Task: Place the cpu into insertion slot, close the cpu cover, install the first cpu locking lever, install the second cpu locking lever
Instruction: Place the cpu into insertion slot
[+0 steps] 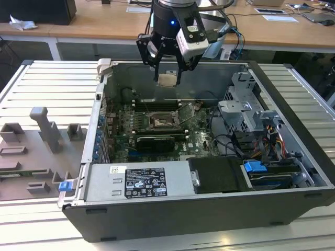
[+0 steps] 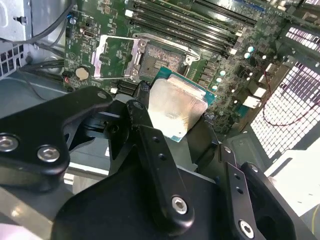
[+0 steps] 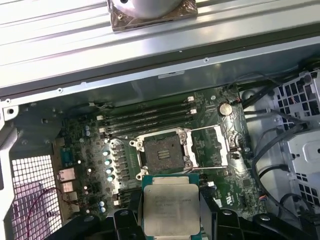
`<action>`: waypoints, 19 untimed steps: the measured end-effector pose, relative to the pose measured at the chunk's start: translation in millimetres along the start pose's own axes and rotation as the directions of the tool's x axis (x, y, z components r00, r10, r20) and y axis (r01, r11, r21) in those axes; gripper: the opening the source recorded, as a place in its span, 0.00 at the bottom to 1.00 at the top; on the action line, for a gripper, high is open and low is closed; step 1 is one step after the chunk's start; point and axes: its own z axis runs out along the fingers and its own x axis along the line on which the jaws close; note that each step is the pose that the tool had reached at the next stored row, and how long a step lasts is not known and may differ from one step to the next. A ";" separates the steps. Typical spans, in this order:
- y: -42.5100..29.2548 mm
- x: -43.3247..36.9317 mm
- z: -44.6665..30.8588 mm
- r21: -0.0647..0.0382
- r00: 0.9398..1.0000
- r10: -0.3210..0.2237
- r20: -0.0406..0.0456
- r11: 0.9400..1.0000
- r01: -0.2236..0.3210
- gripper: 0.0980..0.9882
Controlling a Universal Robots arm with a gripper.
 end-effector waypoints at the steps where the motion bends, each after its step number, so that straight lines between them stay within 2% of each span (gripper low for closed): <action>1: 0.0 0.0 0.0 0.000 1.000 0.008 0.001 1.000 -0.008 0.50; 11: -0.1 0.0 0.3 -0.002 0.996 0.088 0.008 0.996 -0.088 0.50; 19: -0.1 0.0 0.7 -0.005 0.983 0.182 0.016 0.983 -0.182 0.50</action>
